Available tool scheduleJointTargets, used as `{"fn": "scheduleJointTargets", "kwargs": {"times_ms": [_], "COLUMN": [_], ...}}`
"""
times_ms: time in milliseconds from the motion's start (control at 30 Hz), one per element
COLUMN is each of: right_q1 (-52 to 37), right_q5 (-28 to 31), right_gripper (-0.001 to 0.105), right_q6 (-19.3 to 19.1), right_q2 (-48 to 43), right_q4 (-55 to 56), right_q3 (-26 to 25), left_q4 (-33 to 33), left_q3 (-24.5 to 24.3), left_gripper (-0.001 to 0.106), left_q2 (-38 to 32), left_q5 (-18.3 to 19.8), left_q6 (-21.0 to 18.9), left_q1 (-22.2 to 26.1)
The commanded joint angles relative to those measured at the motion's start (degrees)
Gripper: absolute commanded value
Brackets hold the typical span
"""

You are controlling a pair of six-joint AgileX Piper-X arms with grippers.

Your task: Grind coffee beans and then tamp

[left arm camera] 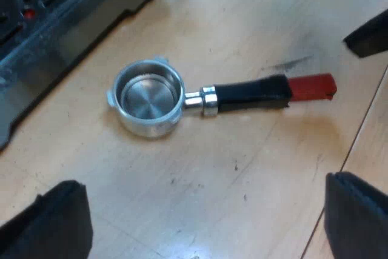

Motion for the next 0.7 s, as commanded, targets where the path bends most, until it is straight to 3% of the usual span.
{"fn": "scheduleJointTargets", "kwargs": {"times_ms": [33,233,400,633,700], "right_q1": [0.3,6.6,16.3,19.2,19.2], "right_q5": [1.6,10.4,20.9,23.6,24.4], "right_gripper": [0.063,0.063,0.063,0.063,0.063], "right_q6": [-0.2,-0.9,-3.3,-5.1,-5.6], "right_q2": [-3.2,-8.5,-8.6,-6.1,-3.9], "right_q4": [0.6,-1.0,-6.6,-17.1,-24.9], "right_q3": [-1.6,-2.8,-1.9,3.2,6.3], "left_q4": [2.7,9.0,13.1,13.7,13.8], "left_q3": [-2.6,-8.1,-12.4,-13.4,-13.4], "left_gripper": [0.080,0.080,0.080,0.080,0.080], "left_q2": [-0.1,-0.1,-0.3,-0.2,-0.2], "left_q5": [-0.6,-2.7,-7.5,-9.3,-9.7], "left_q6": [0.4,0.4,0.4,0.2,-0.1], "left_q1": [-0.2,-0.2,-0.2,-0.2,-0.2]}}
